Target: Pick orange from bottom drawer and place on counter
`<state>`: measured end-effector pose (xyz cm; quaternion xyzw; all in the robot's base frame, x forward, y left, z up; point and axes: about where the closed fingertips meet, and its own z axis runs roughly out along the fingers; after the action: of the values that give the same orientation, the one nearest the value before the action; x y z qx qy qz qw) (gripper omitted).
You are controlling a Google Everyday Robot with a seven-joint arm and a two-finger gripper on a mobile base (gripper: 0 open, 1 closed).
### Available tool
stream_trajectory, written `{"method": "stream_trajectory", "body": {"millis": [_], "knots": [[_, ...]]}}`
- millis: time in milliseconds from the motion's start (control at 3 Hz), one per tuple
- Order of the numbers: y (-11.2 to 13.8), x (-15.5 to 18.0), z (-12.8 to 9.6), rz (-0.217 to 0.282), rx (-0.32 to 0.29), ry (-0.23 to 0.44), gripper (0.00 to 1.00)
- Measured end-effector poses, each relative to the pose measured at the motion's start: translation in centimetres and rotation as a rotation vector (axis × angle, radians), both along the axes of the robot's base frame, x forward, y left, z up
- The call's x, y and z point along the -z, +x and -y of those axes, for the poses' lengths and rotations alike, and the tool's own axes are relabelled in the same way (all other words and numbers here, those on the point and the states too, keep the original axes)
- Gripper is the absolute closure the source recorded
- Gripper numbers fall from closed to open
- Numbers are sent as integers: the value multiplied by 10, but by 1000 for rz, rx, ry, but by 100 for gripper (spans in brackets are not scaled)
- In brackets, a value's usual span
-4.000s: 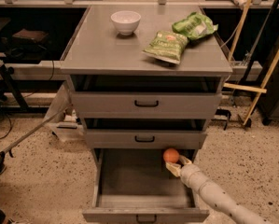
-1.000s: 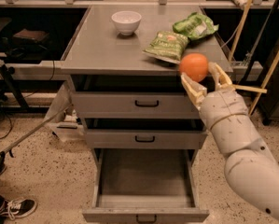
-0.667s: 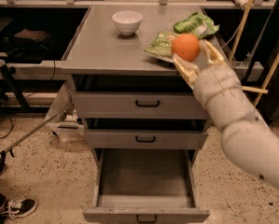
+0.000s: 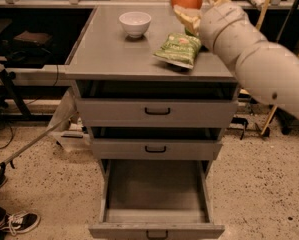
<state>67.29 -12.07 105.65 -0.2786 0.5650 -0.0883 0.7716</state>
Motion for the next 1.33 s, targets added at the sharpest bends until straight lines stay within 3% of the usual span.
{"method": "stream_trajectory", "body": {"millis": [333,1000,1333], "knots": [[35,11,-25,-85,-53,1,100],[93,135,-114,-396,-241,-5,100],[115,176,-160,-480,-294,-37,100]]}}
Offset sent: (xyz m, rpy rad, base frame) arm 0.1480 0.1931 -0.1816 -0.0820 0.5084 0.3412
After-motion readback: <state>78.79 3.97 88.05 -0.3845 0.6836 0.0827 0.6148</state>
